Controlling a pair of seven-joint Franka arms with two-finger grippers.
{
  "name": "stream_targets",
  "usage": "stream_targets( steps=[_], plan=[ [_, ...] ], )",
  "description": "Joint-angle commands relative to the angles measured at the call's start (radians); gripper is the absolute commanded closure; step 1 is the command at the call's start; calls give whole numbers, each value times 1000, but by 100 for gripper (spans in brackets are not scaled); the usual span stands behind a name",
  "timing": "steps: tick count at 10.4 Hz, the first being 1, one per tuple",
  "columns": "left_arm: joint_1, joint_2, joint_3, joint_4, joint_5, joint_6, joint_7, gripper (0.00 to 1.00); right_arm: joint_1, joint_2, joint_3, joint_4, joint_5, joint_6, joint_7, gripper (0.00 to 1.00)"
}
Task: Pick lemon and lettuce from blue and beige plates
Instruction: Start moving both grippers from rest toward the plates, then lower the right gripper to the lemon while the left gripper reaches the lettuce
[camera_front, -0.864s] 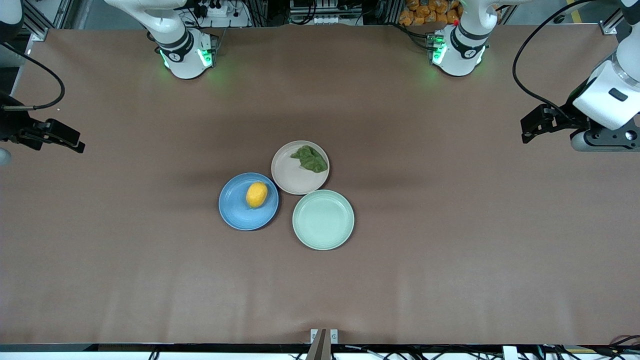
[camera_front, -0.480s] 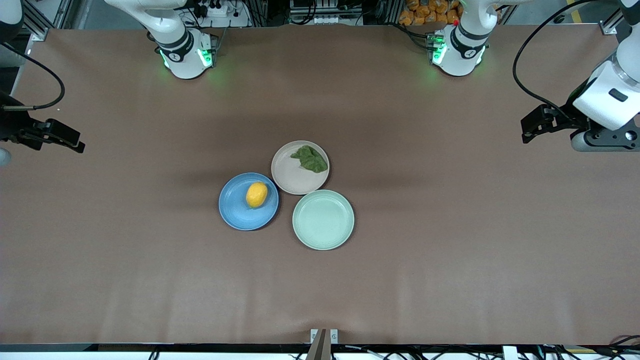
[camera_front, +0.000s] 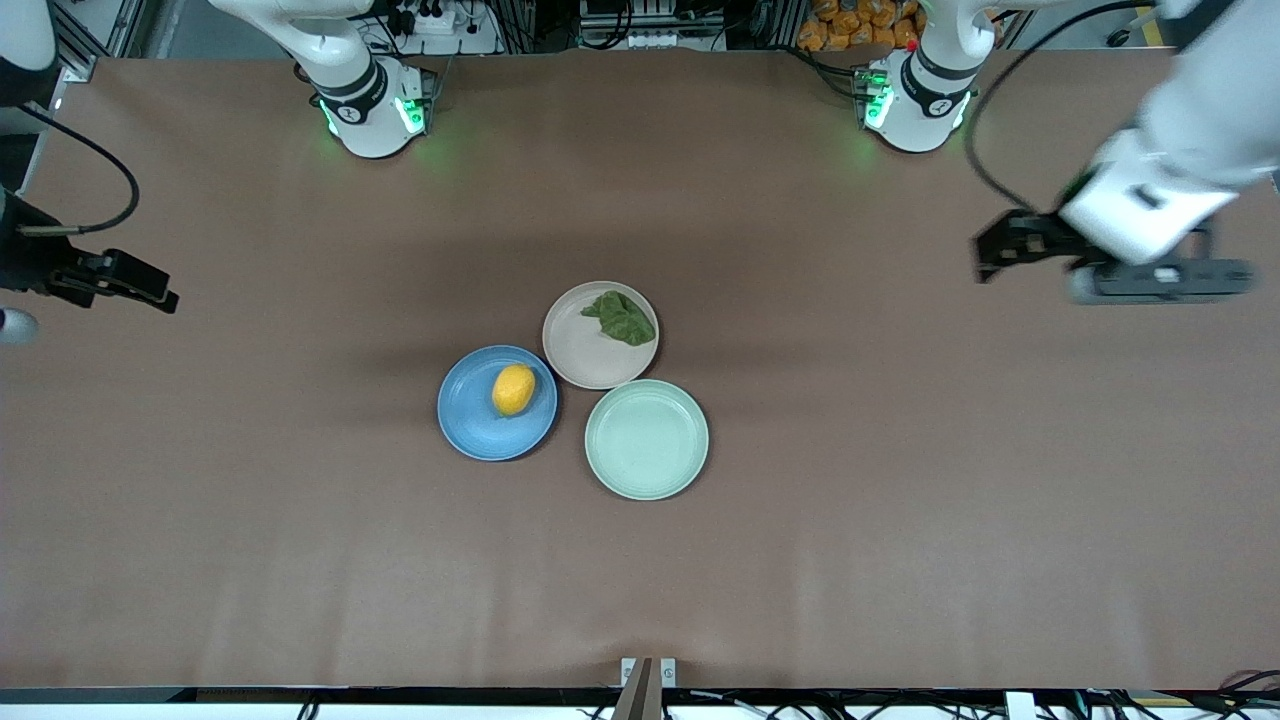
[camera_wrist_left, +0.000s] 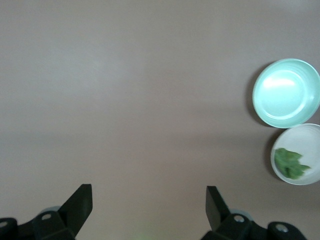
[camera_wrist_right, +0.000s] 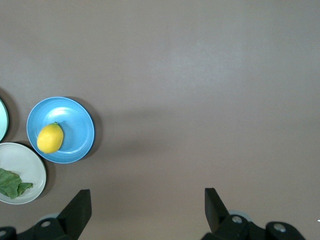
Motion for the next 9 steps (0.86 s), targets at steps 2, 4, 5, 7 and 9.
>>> stream_targets(
  steps=[2, 4, 5, 7, 9],
  plan=[
    [-115, 93, -35, 25, -15, 83, -190, 0, 18, 36, 13, -1, 25, 20, 3, 0],
    [-196, 158, -35, 25, -16, 155, -306, 0, 24, 102, 13, -3, 77, 38, 2, 0],
    [-229, 193, -35, 24, -38, 214, -398, 0, 41, 114, 13, -15, 81, 41, 5, 0],
    [-323, 285, -35, 21, -72, 345, -517, 0, 90, 139, 13, -62, 94, 128, 70, 0],
    [-376, 365, -37, 13, -73, 474, -603, 0, 168, 145, 11, -110, 93, 191, 243, 0]
  ],
)
